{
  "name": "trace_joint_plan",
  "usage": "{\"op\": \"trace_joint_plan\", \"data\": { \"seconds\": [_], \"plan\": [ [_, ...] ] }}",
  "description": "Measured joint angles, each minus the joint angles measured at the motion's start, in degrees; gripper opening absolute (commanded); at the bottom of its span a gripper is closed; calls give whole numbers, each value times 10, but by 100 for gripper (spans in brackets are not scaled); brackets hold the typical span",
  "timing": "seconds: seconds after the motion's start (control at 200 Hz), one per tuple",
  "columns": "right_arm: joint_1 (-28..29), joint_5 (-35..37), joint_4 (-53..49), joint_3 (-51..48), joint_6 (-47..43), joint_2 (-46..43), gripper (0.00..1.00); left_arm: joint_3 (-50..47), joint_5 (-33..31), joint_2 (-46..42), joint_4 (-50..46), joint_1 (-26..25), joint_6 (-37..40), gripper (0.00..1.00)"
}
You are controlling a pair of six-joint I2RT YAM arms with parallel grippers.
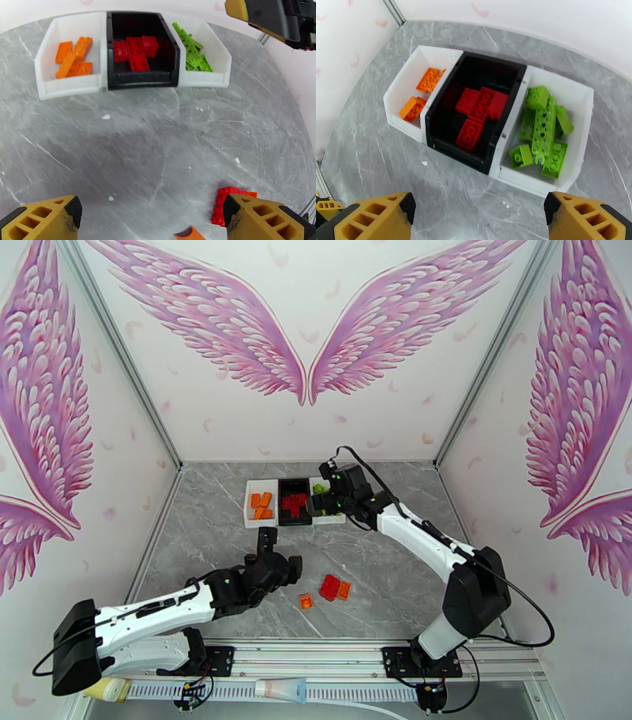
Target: Sort the legos into containers by color
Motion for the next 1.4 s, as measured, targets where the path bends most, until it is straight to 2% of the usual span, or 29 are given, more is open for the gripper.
{"op": "trace_joint_plan", "data": {
  "seconds": [0.125,0.305,0.475,0.705,1.025,1.21,1.399],
  "plan": [
    [-5,0,-2,-52,5,-42,91,45,13,64,-42,-33,-60,99],
    [-20,0,-8,-116,2,-89,92,71,64,142,-64,-58,-134,99],
    [-34,1,-17,-161,-2,-130,92,76,120,202,-65,-56,-171,96],
    [-43,0,-21,-172,-5,-145,92,80,174,230,-66,-41,-196,87],
    [-45,-2,-20,-172,-7,-145,92,115,217,266,-96,-34,-218,66],
    [-48,-5,-18,-177,-7,-145,92,126,230,283,-118,-33,-226,50],
    [-48,-6,-19,-181,-7,-145,92,130,234,285,-131,-34,-228,38]
  ]
}}
